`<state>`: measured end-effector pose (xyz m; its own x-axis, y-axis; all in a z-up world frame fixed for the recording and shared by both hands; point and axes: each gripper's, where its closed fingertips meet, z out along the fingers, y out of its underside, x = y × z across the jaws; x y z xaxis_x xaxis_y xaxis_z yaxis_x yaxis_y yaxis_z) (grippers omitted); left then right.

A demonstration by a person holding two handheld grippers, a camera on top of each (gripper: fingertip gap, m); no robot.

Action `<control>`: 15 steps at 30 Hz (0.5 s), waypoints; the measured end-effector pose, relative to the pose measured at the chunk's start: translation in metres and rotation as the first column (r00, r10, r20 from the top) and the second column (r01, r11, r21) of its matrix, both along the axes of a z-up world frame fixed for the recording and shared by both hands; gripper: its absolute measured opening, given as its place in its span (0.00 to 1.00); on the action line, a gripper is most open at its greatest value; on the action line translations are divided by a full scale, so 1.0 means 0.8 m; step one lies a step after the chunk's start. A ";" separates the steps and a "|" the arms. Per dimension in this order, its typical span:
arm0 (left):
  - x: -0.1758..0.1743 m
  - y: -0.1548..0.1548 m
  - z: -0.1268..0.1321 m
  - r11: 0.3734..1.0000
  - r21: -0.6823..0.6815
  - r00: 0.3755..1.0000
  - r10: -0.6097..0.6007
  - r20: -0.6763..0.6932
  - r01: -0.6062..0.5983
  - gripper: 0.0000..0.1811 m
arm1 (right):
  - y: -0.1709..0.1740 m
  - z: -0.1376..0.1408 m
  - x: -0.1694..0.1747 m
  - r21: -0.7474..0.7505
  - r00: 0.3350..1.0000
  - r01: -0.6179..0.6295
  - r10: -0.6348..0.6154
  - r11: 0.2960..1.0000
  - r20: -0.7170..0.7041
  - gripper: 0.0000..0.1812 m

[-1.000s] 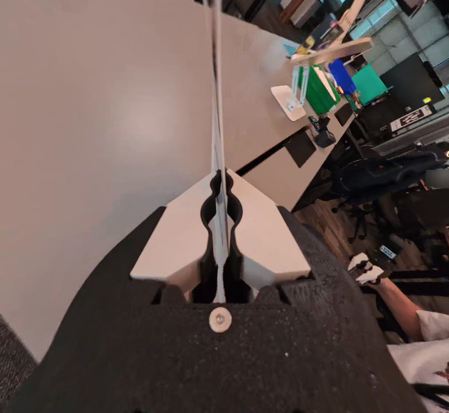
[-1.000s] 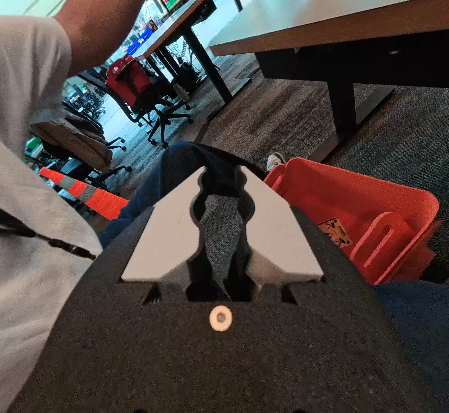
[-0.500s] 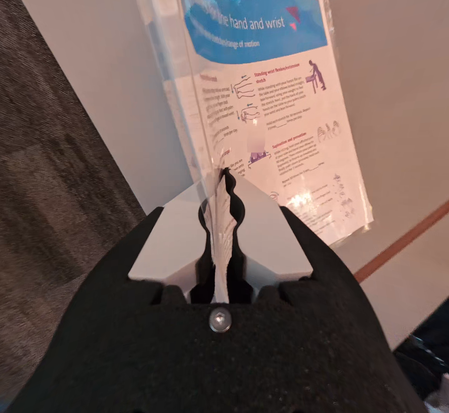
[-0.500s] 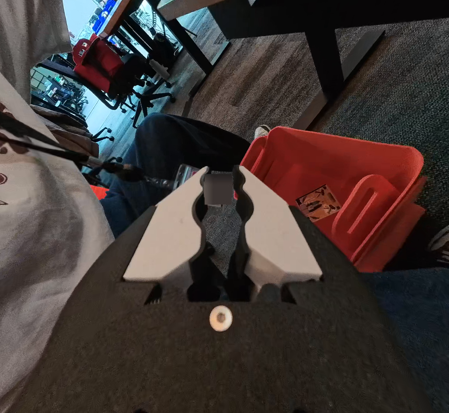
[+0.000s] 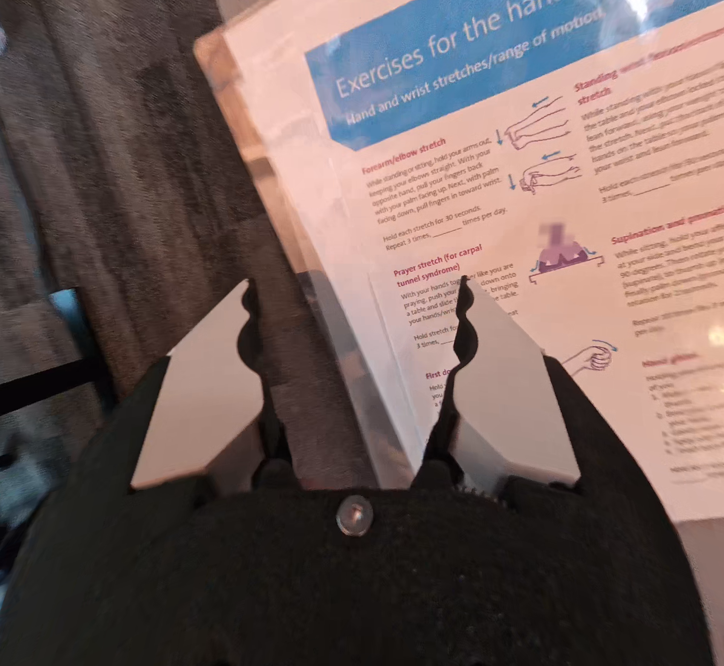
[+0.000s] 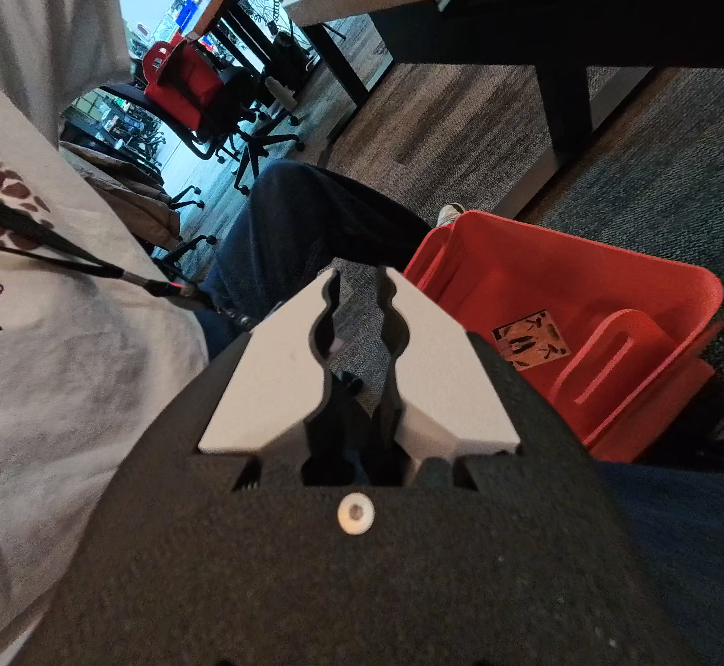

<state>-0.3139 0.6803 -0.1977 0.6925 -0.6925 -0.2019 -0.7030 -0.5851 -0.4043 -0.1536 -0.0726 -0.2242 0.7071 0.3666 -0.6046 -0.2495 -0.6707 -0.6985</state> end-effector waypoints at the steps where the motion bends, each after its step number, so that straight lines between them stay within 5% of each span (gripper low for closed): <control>1: -0.005 0.003 0.009 0.999 0.053 0.999 -0.009 -0.053 0.012 0.56 | 0.001 0.001 -0.003 0.006 1.000 -0.012 0.012 1.000 0.005 0.09; 5: 0.010 -0.025 0.079 0.970 0.220 0.994 -0.106 -0.012 0.106 0.55 | 0.003 0.001 -0.011 0.013 0.998 -0.055 0.054 0.998 0.019 0.10; 8: 0.029 -0.117 0.142 0.937 0.289 0.958 -0.246 0.150 0.195 0.54 | 0.008 0.005 -0.002 0.031 0.996 -0.019 0.016 0.999 0.090 0.10; 10: 0.038 -0.222 0.175 0.911 0.318 0.874 -0.365 0.322 0.263 0.52 | 0.015 0.018 0.007 0.071 0.992 0.043 -0.051 0.997 0.117 0.10; 12: 0.041 -0.360 0.193 0.863 0.350 0.706 -0.501 0.501 0.364 0.44 | 0.017 0.028 0.012 0.105 0.986 0.089 -0.102 0.991 0.129 0.11; 15: 0.025 -0.559 0.182 0.815 0.408 0.475 -0.574 0.667 0.411 0.41 | 0.013 0.030 0.018 0.113 0.975 0.132 -0.149 0.985 0.166 0.12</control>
